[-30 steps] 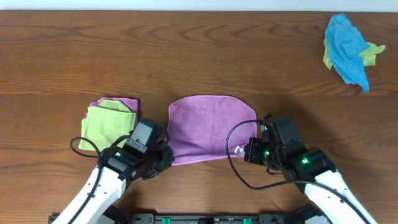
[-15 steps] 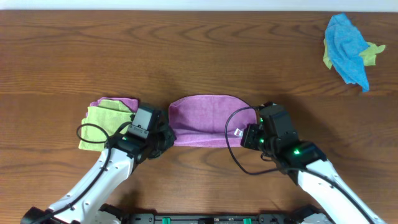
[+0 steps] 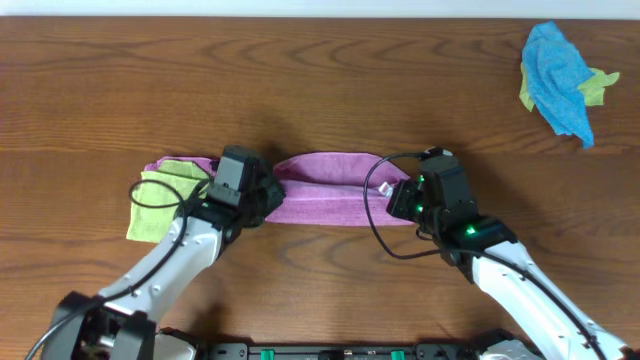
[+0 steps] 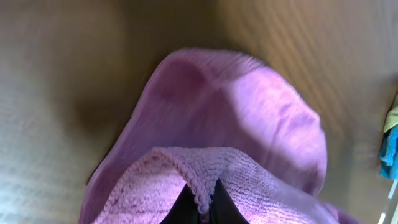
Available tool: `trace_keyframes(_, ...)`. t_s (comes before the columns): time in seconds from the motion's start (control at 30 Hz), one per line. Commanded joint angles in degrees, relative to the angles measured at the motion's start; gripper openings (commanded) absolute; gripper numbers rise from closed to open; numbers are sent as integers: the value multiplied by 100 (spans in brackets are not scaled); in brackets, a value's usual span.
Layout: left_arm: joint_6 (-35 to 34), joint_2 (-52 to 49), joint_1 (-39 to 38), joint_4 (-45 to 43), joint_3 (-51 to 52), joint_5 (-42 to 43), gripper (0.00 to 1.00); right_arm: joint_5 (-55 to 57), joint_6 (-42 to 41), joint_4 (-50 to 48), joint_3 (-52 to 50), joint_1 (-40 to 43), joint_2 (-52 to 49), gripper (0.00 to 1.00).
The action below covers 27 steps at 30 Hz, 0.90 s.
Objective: Fold the cloth
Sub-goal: 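Lift both corners and fold the bottom edge up over the top half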
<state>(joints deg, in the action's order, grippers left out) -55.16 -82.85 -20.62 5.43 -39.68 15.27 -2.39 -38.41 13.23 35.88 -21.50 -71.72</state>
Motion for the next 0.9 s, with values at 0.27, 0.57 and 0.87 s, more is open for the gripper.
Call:
trace_keyframes(0.27, 295, -968, 48, -13, -981, -350, 6, 240, 33, -813, -2, 264, -678, 1)
trace_keyframes(0.57, 291, -1266, 48, -39, -999, -597, 6, 240, 166, -1276, 2, 503, -990, 1)
trace_keyframes(0.87, 289, -1353, 48, -291, -999, -894, 6, 240, 229, -1690, 2, 546, -1287, 1)
